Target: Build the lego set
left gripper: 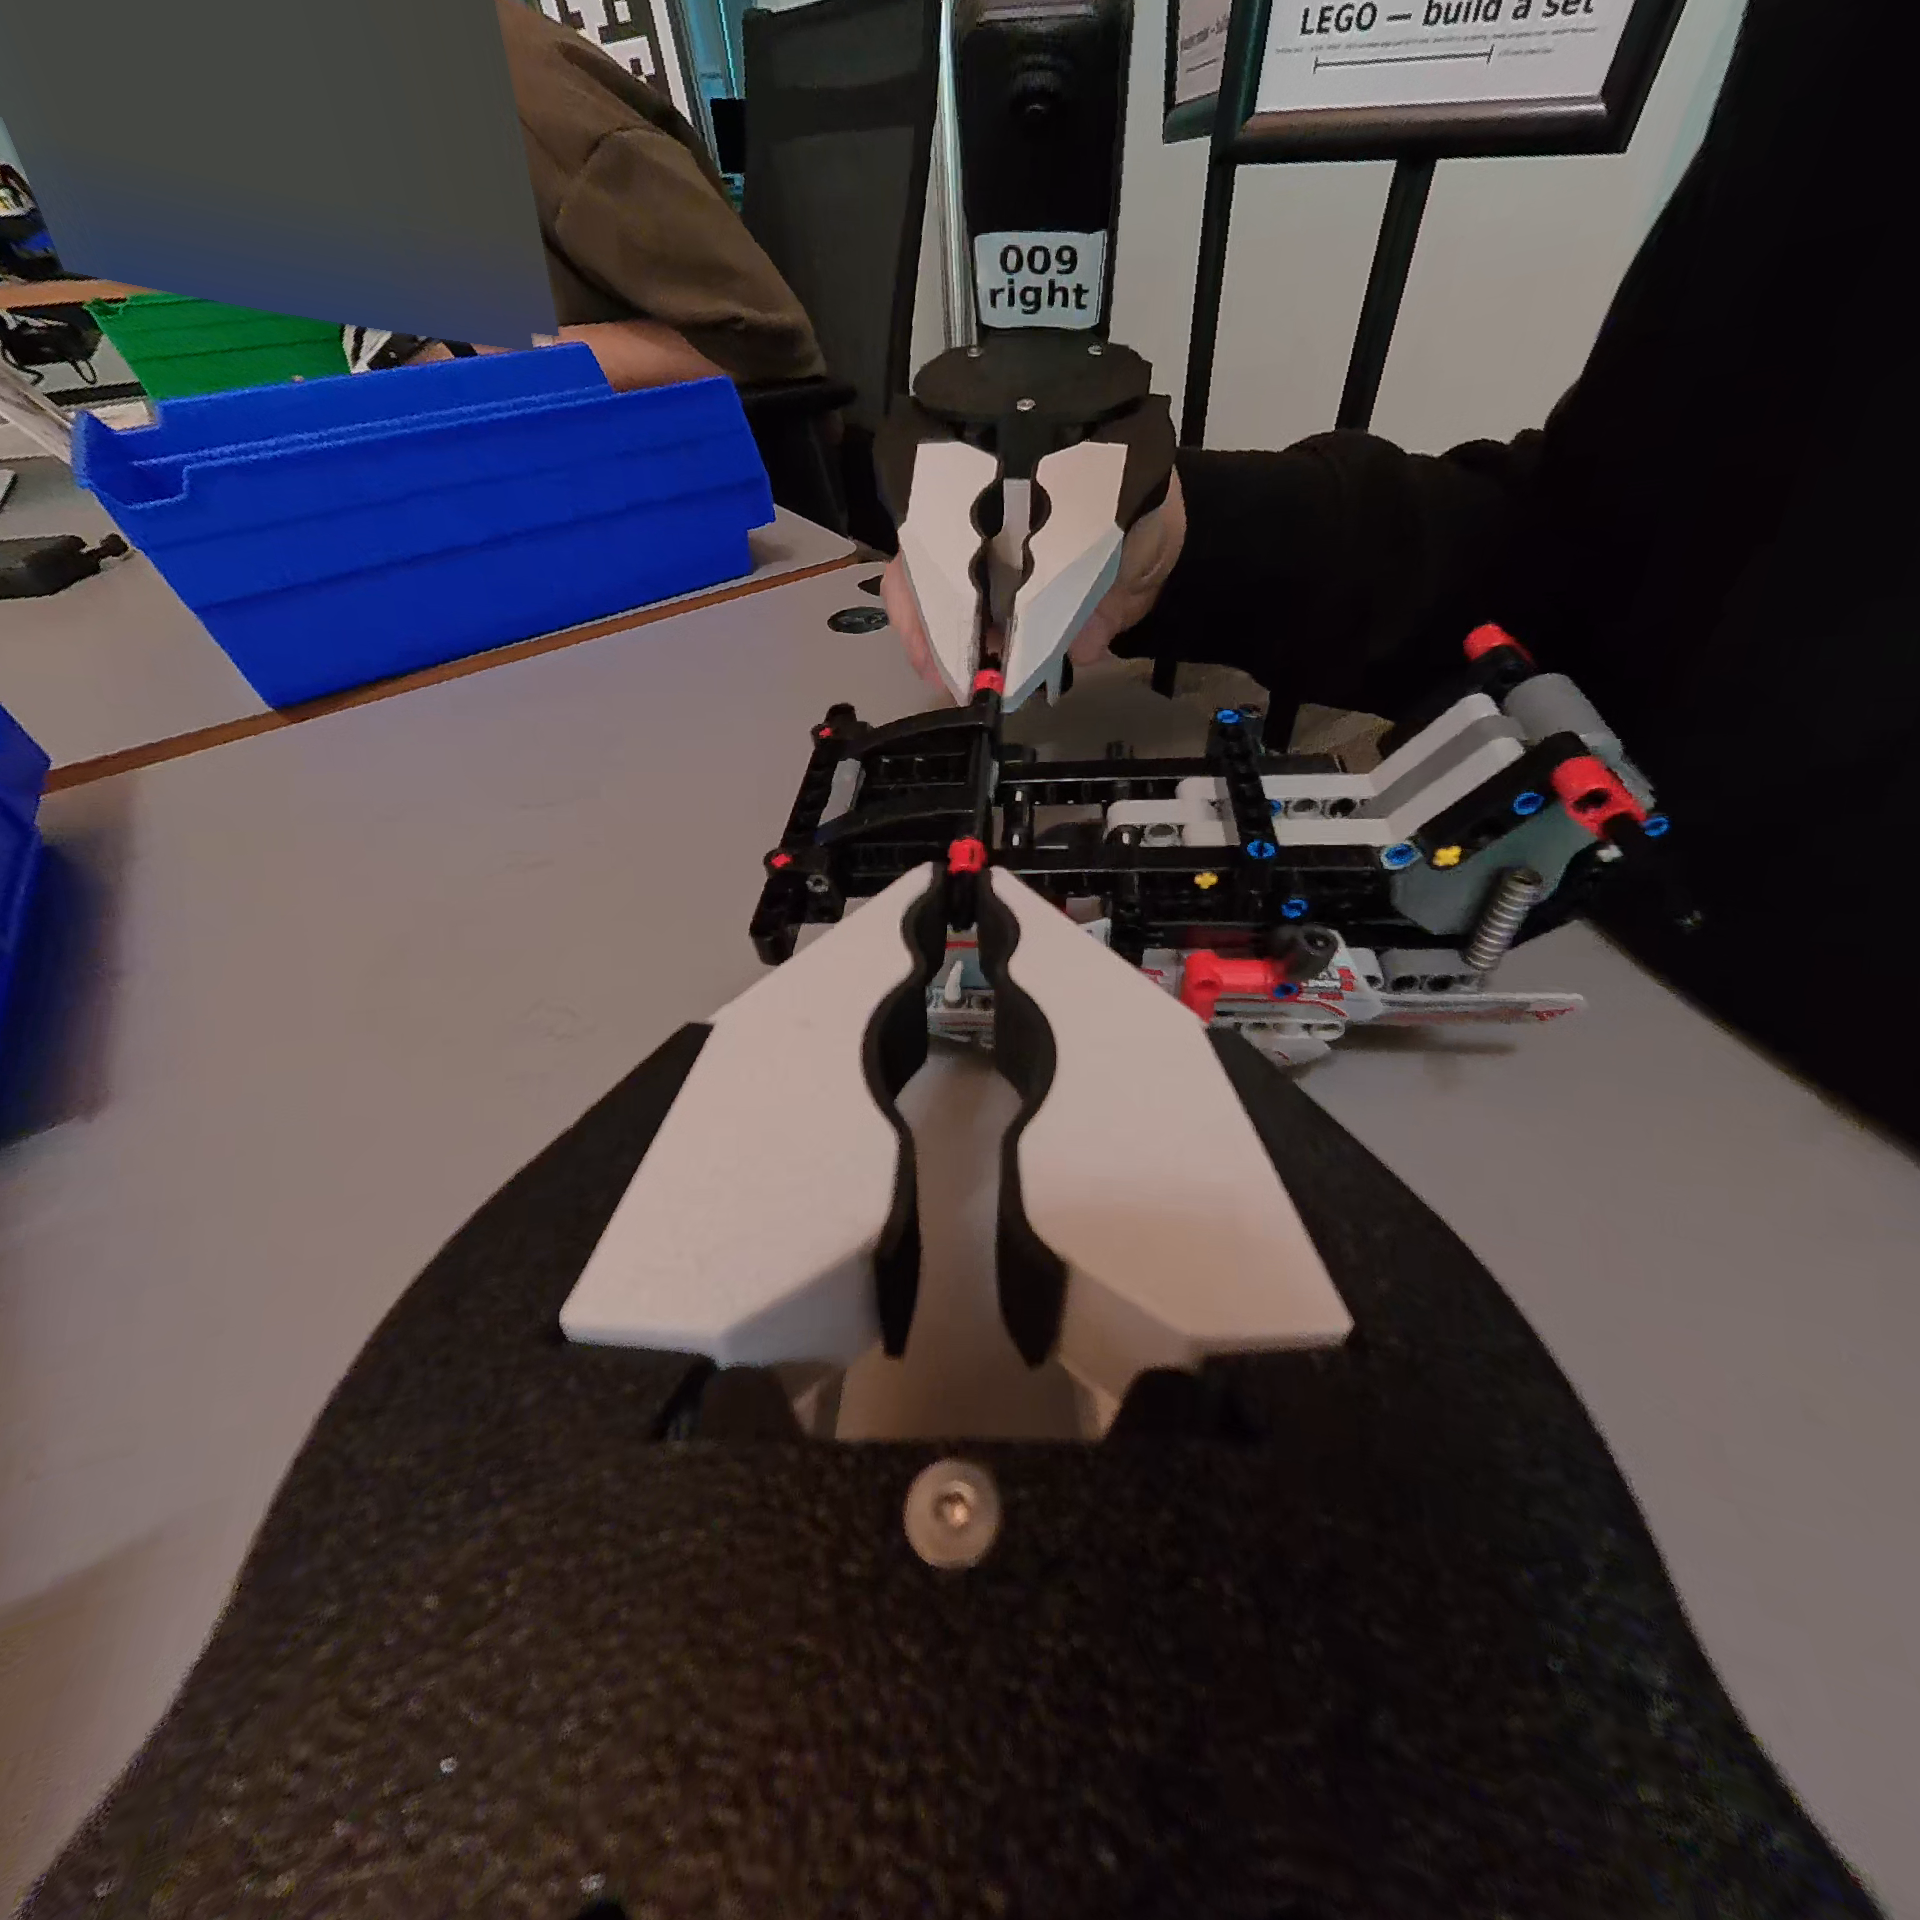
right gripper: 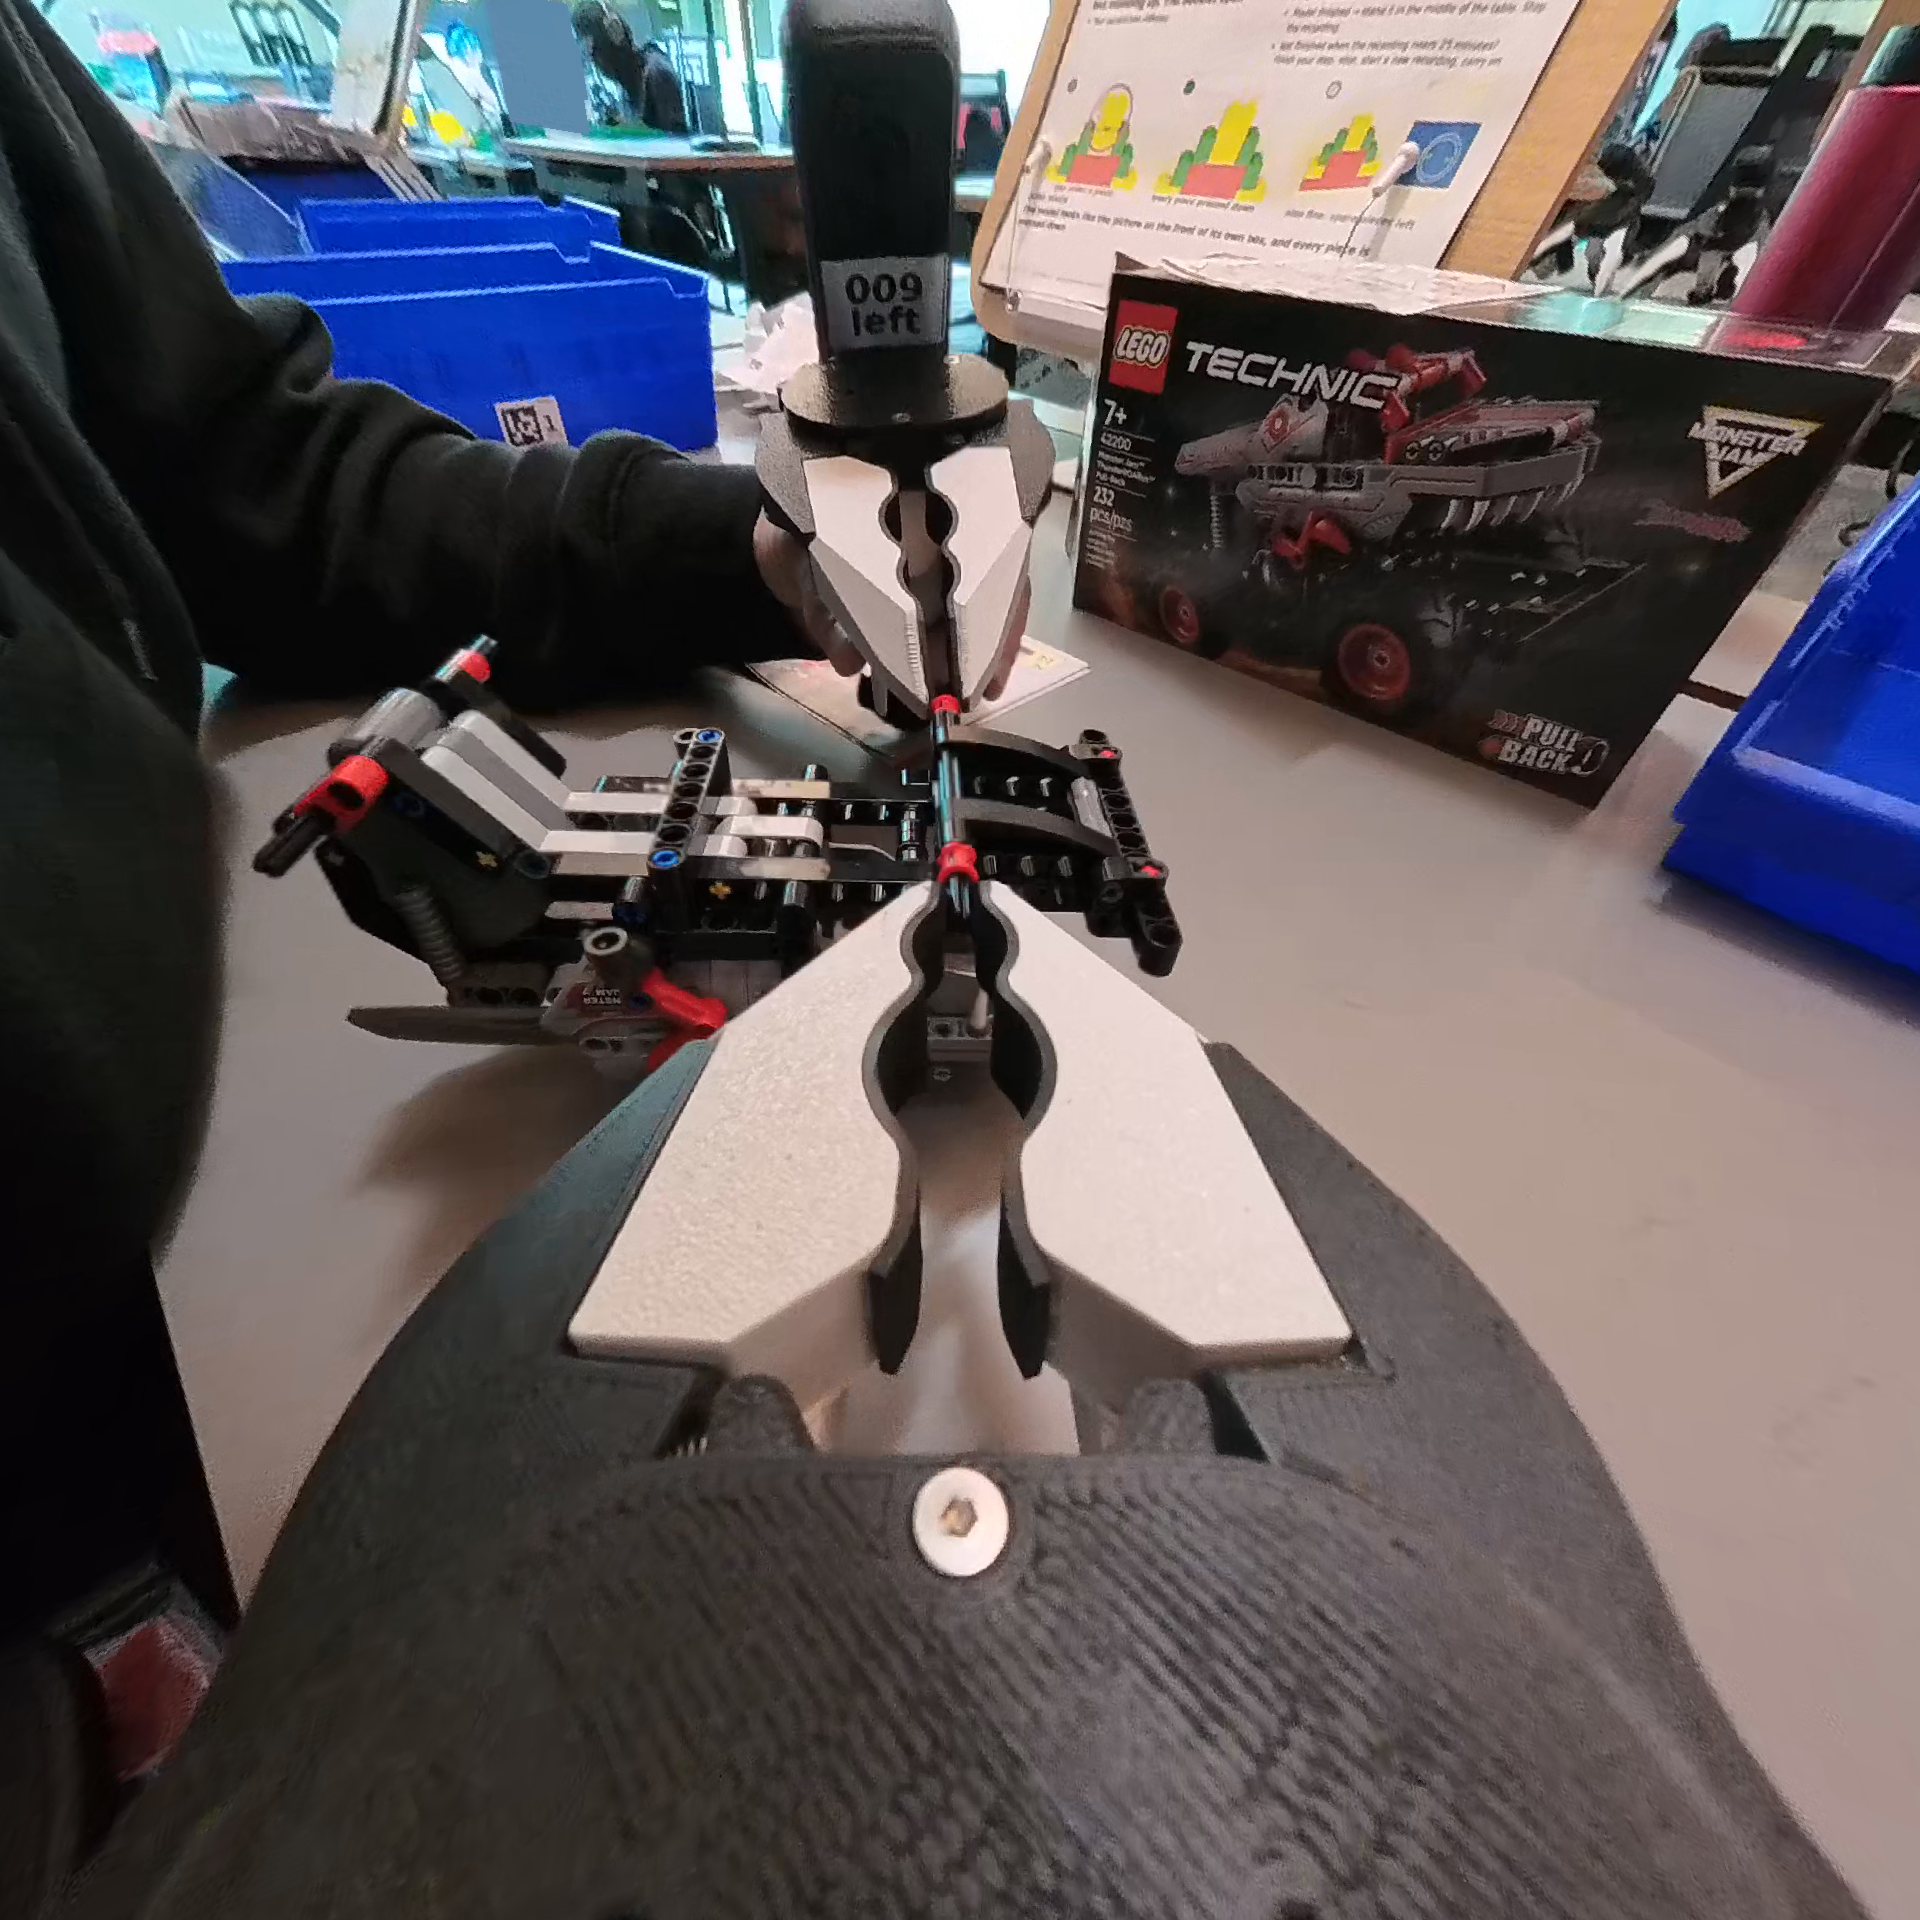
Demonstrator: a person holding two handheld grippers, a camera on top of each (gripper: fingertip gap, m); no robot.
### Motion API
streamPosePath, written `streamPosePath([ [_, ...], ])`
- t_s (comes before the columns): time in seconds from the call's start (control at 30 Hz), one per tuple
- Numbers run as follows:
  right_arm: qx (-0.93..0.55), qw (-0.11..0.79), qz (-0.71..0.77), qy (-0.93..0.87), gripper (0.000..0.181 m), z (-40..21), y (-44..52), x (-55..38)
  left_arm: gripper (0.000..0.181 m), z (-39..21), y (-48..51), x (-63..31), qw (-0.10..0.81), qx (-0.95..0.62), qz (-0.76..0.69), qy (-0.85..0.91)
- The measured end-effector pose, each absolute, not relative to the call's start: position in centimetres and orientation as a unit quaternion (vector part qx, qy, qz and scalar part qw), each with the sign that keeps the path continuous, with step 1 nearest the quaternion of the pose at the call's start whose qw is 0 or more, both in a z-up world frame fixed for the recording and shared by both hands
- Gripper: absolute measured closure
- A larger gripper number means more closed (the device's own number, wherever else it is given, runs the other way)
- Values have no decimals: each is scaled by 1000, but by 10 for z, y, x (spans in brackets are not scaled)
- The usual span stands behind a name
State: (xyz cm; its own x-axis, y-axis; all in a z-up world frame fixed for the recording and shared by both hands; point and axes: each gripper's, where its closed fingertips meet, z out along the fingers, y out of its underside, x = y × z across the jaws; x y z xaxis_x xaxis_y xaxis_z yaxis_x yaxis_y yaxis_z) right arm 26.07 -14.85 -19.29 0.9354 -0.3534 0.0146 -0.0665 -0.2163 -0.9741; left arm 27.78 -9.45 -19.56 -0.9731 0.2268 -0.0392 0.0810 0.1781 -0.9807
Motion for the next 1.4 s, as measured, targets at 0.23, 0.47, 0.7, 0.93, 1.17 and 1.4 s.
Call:
streamPosePath([
  [0.23, -756, 632, -96, 139, 167, -189, -139, 255, 178, -196, -93, 276, 50, -108, 623, -773],
  [0.47, -752, 638, -95, 138, 174, -188, -133, 253, 178, -194, -93, 273, 48, -115, 621, -774],
  [0.7, -755, 633, -103, 135, 175, -189, -133, 255, 177, -201, -84, 276, 40, -119, 595, -794],
  [0.93, -754, 635, -106, 130, 175, -188, -131, 256, 176, -198, -85, 270, 60, -121, 604, -785],
  [1.17, -756, 633, -108, 125, 175, -188, -130, 255, 180, -196, -85, 269, 59, -128, 609, -781],
  [1.4, -760, 630, -105, 124, 175, -189, -127, 255, 181, -198, -84, 271, 50, -129, 602, -786],
])
